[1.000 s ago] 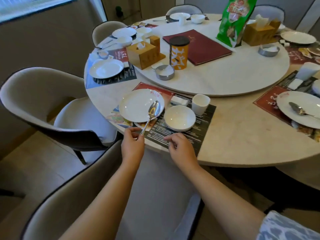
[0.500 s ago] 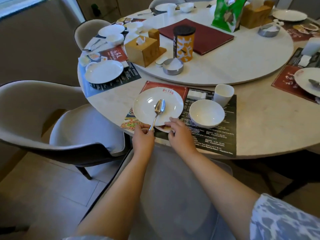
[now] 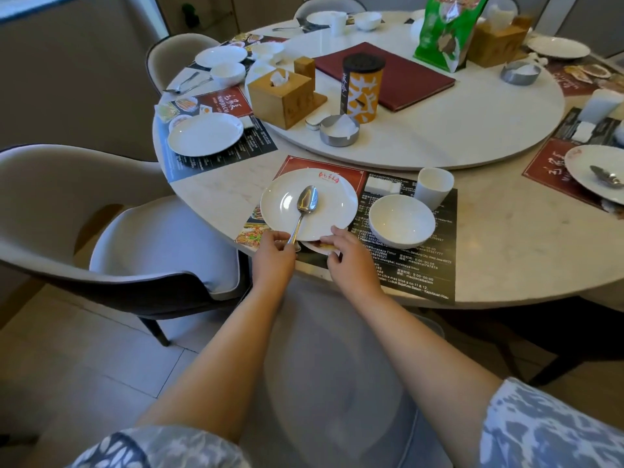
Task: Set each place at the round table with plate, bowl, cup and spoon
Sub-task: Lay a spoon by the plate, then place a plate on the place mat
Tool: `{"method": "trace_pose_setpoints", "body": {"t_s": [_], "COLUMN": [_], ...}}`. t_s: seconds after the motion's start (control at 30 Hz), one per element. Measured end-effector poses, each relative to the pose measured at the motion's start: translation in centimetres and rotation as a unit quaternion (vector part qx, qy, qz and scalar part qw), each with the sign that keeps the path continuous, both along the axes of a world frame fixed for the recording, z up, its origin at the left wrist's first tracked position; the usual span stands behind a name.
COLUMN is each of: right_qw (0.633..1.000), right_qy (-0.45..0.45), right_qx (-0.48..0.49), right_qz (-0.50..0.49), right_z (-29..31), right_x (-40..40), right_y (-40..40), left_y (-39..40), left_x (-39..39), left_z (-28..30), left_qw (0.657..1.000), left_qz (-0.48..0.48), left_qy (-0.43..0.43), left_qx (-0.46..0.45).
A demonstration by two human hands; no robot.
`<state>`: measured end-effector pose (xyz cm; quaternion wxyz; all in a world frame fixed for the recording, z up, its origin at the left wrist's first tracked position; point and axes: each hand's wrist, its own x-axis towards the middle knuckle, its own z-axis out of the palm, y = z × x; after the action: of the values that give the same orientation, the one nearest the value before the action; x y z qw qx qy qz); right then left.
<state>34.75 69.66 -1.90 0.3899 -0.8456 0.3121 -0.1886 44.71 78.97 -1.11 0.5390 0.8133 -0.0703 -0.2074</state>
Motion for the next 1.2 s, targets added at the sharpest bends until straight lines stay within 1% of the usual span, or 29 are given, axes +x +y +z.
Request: {"method": "trace_pose_setpoints", "body": {"t_s": [0.17,0.33,0.43,0.53,0.6,0.67,0.77,0.83,0.97,1.1,1.2], "right_qw": [0.997,0.995,0.995,0.989,0.978,0.963,0.941,0.934,0.937,0.947,0.957], "right_qy": [-0.063,-0.067,-0.053,-0.039,-0.022,0.019,0.048,0.044,0.019,-0.007,-0.018], "right_qx": [-0.021,0.000,-0.002,-0.033,-0.075,-0.102,-0.111,-0.113,-0.106,-0.088,-0.053], "right_qz": [-0.049,-0.070,-0.090,-0.139,-0.192,-0.250,-0.315,-0.337,-0.332,-0.310,-0.284], "right_z": [0.7,2.1,2.5,2.6,2.5,2.7,3.3,3.6,4.1,3.8,3.5], "right_x": [0.9,3.6,5.9,8.4,10.1,11.6,12.9,13.4,15.1,17.8,20.4], "right_y": [2.2,6.3,9.6,13.0,15.0,16.5,16.7,16.6,16.6,16.1,15.2], "left_y": [2.3,6.5,9.7,13.3,15.6,17.4,18.4,18.3,17.1,15.7,14.7], "left_x": [1.1,4.3,7.2,9.9,11.9,13.7,15.5,16.1,18.0,21.2,24.0], "left_z": [1.2,1.6,1.2,1.2,1.4,1.3,1.6,1.9,2.7,3.2,3.5], "left_qw": [0.998,0.995,0.994,0.992,0.989,0.985,0.979,0.974,0.973,0.974,0.975], "left_qz": [-0.022,-0.061,-0.089,-0.115,-0.138,-0.162,-0.200,-0.221,-0.222,-0.218,-0.217], "left_qy": [-0.056,-0.079,-0.068,-0.046,-0.044,-0.051,-0.042,-0.032,-0.010,-0.005,-0.010], "left_qx": [0.036,0.023,0.004,-0.014,-0.017,-0.009,-0.025,-0.038,-0.062,-0.054,-0.048]}}
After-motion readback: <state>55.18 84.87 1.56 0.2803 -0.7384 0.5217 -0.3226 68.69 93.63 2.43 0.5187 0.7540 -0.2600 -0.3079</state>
